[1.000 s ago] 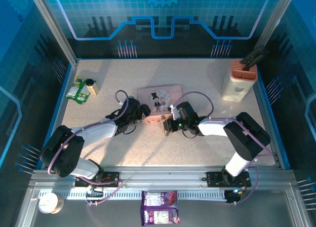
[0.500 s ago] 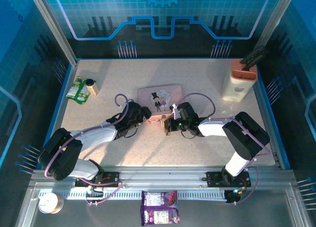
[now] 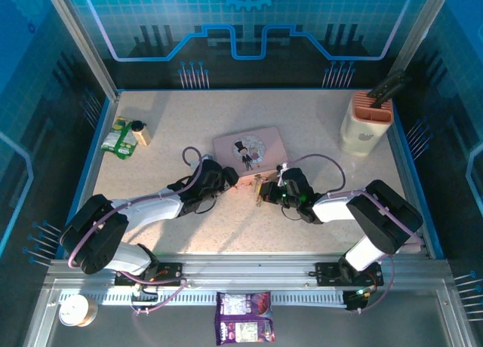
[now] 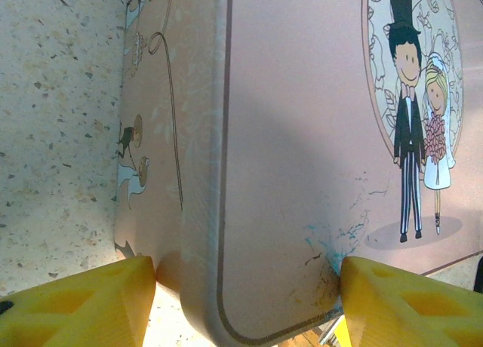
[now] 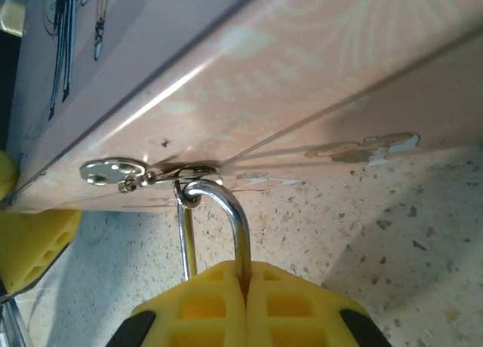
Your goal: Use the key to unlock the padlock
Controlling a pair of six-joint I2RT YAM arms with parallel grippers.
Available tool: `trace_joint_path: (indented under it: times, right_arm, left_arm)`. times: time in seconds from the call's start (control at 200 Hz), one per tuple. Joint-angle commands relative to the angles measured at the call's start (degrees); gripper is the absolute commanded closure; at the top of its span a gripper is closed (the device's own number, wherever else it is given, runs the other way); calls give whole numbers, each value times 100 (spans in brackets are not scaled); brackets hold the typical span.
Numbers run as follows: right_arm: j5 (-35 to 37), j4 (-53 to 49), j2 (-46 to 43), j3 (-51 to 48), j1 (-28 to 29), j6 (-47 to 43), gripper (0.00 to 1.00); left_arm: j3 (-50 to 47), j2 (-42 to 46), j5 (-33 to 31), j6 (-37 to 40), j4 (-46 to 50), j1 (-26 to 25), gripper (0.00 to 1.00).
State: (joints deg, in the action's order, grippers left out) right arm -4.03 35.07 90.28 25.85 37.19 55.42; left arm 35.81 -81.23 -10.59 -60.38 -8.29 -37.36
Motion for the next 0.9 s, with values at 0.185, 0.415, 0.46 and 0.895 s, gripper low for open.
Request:
trace_joint_path:
  times: [0.185,0.415,0.46,0.895]
  right_arm:
    - [1034,1326,84,-137,388,902,100]
    - [1405,1996,332,-227,422,1300,100]
    - [1453,1927,319,-179,443,1320,100]
    - [2114,2678,472,-267,473,1794,100]
  left_arm:
    - [105,-357,496,9,335,-191,34]
    - [161,-295,428,-10,407,-236,34]
    - [189,-310,450,-5,437,-240,34]
    - [330,-371,506,4,460,-250,33]
